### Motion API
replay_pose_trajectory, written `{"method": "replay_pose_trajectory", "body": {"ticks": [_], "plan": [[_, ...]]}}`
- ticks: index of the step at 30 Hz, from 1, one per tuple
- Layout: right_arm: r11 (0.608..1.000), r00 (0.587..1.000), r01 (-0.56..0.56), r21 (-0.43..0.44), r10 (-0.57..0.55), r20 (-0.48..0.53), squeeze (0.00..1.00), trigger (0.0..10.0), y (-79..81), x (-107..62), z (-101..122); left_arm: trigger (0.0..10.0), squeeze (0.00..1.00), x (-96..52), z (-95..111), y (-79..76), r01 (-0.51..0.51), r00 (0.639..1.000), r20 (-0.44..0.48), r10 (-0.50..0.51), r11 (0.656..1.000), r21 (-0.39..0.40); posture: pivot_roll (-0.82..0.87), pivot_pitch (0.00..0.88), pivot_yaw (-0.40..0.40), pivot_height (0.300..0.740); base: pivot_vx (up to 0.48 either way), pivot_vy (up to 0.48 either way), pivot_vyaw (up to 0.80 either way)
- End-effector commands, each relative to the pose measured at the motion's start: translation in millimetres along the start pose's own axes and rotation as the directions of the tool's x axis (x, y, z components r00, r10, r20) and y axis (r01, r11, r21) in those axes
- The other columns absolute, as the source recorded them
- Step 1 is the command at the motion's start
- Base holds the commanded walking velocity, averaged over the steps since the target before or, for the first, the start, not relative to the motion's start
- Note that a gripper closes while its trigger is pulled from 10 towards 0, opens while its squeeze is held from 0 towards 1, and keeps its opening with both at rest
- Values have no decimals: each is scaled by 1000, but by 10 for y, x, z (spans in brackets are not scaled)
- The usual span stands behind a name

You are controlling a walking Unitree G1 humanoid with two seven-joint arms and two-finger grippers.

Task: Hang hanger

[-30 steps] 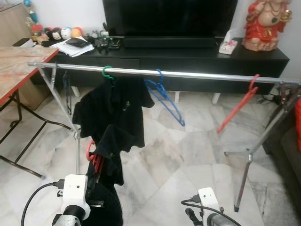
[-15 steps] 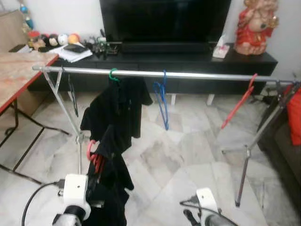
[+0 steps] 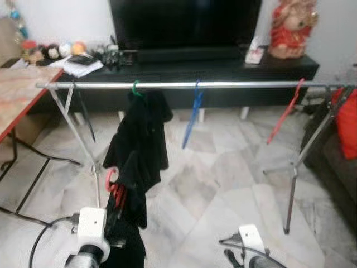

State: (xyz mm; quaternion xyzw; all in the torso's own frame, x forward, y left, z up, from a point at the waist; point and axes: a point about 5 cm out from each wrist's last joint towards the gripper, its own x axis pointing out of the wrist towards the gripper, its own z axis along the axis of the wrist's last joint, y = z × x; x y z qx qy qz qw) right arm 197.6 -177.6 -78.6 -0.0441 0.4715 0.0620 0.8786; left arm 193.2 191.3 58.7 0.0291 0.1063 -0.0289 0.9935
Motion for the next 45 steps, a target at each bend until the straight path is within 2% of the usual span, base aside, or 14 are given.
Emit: {"method": "replay_pose_trajectory", "body": {"ticks": [1, 25, 29, 45], "plan": [[1000, 1000, 4, 9, -4, 12, 0, 10000, -4, 4, 37, 10000, 0, 3, 65, 11, -3, 1000, 30, 3, 1000, -3, -14, 0, 42, 740, 0, 300, 0], [1000, 1000, 9, 15, -9, 12, 0, 10000, -5, 4, 40, 10000, 0, 1, 75, -3, 5, 1000, 28, -5, 1000, -4, -11, 0, 44, 740, 0, 298, 0], [1000, 1000, 8, 15, -9, 12, 0, 10000, -4, 5, 42, 10000, 0, 0, 78, -1, 6, 1000, 29, -6, 1000, 14, -8, 0, 44, 740, 0, 0, 0], [1000, 1000, 16, 15, -16, 13, 0, 10000, -9, 5, 42, 10000, 0, -10, 86, -37, 29, 999, 33, -29, 1000, 4, -8, 0, 44, 740, 0, 0, 0]]}}
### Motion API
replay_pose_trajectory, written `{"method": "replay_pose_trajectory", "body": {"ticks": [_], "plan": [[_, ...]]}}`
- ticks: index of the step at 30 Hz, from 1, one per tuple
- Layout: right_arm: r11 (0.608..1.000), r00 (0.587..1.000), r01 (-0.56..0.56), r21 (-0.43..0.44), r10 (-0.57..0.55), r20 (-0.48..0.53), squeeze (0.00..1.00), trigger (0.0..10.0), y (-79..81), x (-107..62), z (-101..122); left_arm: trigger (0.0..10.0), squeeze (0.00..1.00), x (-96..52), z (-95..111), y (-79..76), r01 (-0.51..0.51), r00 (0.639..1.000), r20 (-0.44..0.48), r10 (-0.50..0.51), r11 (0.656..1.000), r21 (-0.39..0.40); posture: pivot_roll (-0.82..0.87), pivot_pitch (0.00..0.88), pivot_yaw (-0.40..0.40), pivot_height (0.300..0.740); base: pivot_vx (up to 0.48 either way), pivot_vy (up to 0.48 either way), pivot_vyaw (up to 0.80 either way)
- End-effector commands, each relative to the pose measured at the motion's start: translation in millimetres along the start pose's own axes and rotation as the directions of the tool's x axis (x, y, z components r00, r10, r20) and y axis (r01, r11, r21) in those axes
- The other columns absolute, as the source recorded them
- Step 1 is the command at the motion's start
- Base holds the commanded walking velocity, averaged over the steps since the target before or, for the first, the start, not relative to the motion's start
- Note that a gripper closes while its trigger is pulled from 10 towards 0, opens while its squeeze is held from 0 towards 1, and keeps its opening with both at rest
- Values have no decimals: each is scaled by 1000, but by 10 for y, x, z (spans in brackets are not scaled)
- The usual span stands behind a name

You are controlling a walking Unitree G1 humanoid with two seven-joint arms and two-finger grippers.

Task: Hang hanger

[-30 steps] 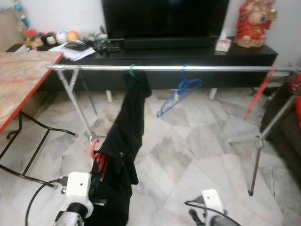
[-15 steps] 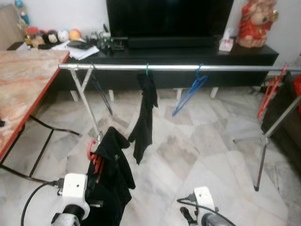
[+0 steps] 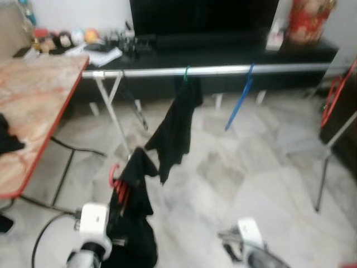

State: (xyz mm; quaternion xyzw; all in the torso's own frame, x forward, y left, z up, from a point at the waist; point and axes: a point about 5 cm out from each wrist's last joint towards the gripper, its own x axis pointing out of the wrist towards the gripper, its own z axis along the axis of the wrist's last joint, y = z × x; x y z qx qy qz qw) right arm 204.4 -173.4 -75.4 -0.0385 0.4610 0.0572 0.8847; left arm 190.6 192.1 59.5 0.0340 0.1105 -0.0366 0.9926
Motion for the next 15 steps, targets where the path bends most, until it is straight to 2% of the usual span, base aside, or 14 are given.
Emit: {"method": "replay_pose_trajectory", "body": {"ticks": [1, 15], "plan": [[1000, 1000, 12, 1, -12, -11, 0, 10000, -40, -10, -36, 10000, 0, 18, 86, -45, 15, 999, 42, -15, 1000, -8, -8, 0, 44, 740, 0, 0, 0], [1000, 1000, 16, 2, -16, -9, 0, 10000, -41, -9, -32, 10000, 0, 14, 94, -59, 28, 999, 43, -28, 999, -17, -5, 0, 42, 740, 0, 0, 0]]}}
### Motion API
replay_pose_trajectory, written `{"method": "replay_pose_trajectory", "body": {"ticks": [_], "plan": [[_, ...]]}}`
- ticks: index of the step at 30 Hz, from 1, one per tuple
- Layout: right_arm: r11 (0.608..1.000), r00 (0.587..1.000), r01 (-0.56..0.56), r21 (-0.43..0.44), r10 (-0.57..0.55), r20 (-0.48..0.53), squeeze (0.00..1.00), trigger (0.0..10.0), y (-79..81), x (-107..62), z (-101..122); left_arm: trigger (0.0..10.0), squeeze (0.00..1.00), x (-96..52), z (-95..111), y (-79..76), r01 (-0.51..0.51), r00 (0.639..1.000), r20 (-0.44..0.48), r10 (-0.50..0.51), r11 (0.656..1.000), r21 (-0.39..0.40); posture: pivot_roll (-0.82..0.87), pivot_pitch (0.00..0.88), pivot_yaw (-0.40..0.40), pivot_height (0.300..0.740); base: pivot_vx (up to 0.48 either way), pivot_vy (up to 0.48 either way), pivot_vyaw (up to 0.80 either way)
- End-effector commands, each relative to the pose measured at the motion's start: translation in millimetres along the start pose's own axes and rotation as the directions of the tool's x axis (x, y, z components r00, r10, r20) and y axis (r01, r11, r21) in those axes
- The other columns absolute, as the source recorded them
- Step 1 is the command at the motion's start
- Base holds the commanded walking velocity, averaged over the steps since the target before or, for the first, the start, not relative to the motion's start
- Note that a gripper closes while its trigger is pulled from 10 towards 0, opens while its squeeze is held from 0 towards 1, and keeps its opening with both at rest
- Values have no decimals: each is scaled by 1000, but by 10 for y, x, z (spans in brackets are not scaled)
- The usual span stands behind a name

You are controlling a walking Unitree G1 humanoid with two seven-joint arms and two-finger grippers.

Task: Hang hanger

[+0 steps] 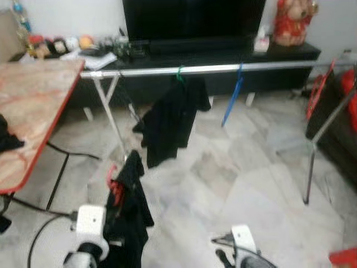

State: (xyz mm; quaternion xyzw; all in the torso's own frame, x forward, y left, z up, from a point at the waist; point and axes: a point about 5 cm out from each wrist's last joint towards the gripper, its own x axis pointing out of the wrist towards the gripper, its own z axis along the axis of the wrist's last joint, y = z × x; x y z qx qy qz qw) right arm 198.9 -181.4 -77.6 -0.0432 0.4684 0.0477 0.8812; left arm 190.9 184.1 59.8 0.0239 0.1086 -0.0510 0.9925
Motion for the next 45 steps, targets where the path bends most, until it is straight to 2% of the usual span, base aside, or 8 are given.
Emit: {"method": "replay_pose_trajectory", "body": {"ticks": [1, 10, 36, 45], "plan": [[1000, 1000, -5, 1, 5, 9, 0, 10000, 32, 8, 34, 10000, 0, 6, 82, 16, -1, 999, 37, 1, 1000, -2, -5, 0, 43, 740, 0, 0, 0], [1000, 1000, -7, 9, 7, 15, 0, 10000, 38, 8, 36, 10000, 0, 8, 78, 2, 12, 999, 34, -11, 1000, -5, -6, 0, 45, 740, 0, 0, 0], [1000, 1000, -7, 17, 7, 24, 0, 10000, 38, 8, 43, 10000, 0, 9, 75, -10, 21, 999, 32, -21, 1000, -10, -5, 0, 43, 740, -319, 0, 0], [998, 993, -65, -22, 67, 97, 0, 10000, 77, 5, 123, 10000, 0, 89, 157, -26, 57, 998, 25, -57, 998, 10, -6, 0, 46, 740, -233, 0, 0]]}}
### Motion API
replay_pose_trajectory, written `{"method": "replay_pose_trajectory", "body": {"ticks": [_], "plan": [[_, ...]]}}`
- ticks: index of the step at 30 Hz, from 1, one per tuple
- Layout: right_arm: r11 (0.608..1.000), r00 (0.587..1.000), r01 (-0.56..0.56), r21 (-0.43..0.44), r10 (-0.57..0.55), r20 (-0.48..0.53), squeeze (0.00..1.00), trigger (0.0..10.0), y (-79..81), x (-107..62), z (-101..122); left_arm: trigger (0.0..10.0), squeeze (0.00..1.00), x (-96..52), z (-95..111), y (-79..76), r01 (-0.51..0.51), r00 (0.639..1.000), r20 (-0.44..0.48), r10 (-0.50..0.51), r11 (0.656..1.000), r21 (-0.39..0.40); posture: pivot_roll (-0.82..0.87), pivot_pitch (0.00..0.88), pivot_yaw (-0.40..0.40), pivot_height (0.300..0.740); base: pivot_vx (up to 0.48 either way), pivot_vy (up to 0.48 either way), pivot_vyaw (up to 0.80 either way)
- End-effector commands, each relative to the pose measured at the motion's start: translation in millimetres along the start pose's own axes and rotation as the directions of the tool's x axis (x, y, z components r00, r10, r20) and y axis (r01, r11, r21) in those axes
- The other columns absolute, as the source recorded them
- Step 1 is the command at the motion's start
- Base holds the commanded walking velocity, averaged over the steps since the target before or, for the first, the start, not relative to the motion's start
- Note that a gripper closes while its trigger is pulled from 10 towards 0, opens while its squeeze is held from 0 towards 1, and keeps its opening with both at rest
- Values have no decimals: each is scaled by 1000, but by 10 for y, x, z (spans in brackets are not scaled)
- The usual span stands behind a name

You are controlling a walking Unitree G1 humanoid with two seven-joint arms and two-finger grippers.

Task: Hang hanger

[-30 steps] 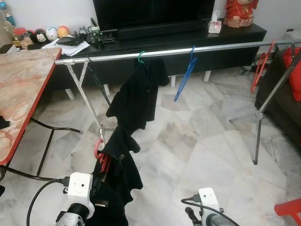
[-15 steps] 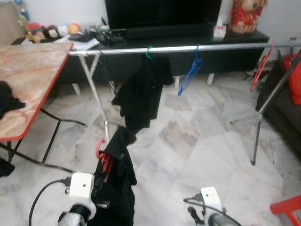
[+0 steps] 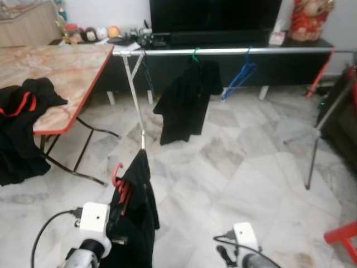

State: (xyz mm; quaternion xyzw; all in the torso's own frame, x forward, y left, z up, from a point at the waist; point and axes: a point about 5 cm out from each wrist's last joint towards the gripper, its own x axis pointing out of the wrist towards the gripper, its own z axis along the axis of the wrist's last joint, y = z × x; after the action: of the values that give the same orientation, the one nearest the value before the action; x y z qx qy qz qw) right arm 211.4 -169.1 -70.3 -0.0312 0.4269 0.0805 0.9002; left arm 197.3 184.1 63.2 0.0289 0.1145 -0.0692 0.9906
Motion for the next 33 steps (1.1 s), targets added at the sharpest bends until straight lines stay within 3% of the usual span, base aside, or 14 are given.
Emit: {"method": "replay_pose_trajectory", "body": {"ticks": [1, 7, 9, 13, 15, 16, 17, 21, 31, 33], "plan": [[1000, 1000, -10, -13, 10, 17, 0, 10000, -20, -15, -19, 10000, 0, 54, 142, -33, 29, 999, 38, -29, 1000, 0, -7, 0, 46, 740, 0, 0, 0], [999, 997, -32, -16, 33, 72, 0, 10000, -1, -16, 33, 10000, 0, 127, 289, -106, 104, 993, 50, -104, 995, -7, -12, 0, 47, 740, 0, 0, 0], [994, 991, -76, -73, 83, 101, 0, 10000, 33, -16, 77, 10000, 0, 176, 418, -210, 180, 982, 66, -179, 984, -6, -21, 0, 49, 740, 0, 0, 0], [992, 988, -89, -90, 100, 121, 0, 10000, 49, -18, 98, 10000, 0, 205, 498, -269, 216, 973, 81, -215, 976, -6, -24, 0, 54, 740, 0, 0, 0], [984, 918, -123, -131, 163, 363, 0, 10000, -2, -17, 940, 10000, 0, 254, 592, -329, 244, 965, 96, -244, 970, 4, -31, 0, 63, 740, 0, 0, 0], [984, 918, -123, -131, 163, 363, 0, 10000, -2, -17, 940, 10000, 0, 254, 592, -329, 244, 965, 96, -244, 970, 4, -31, 0, 63, 740, 0, 0, 0], [977, 860, -130, -168, 195, 472, 0, 10000, -5, -83, 1356, 10000, 0, 263, 629, -342, 254, 962, 101, -254, 967, 6, -29, 0, 65, 740, 0, 0, 0], [973, 802, -123, -198, 215, 557, 0, 10000, 49, -155, 1569, 10000, 0, 254, 708, -357, 272, 956, 112, -271, 962, 2, -23, 0, 65, 740, 0, 0, 0], [931, 723, -200, -306, 351, 595, 0, 10000, 146, -275, 1721, 10000, 0, 258, 853, -518, 366, 922, 130, -364, 931, 9, -33, 0, 75, 740, 0, 0, 0], [887, 714, -218, -406, 429, 553, 0, 10000, 85, -356, 1679, 10000, 0, 301, 947, -565, 396, 906, 151, -394, 918, 18, -45, 0, 77, 740, 0, 0, 0]]}}
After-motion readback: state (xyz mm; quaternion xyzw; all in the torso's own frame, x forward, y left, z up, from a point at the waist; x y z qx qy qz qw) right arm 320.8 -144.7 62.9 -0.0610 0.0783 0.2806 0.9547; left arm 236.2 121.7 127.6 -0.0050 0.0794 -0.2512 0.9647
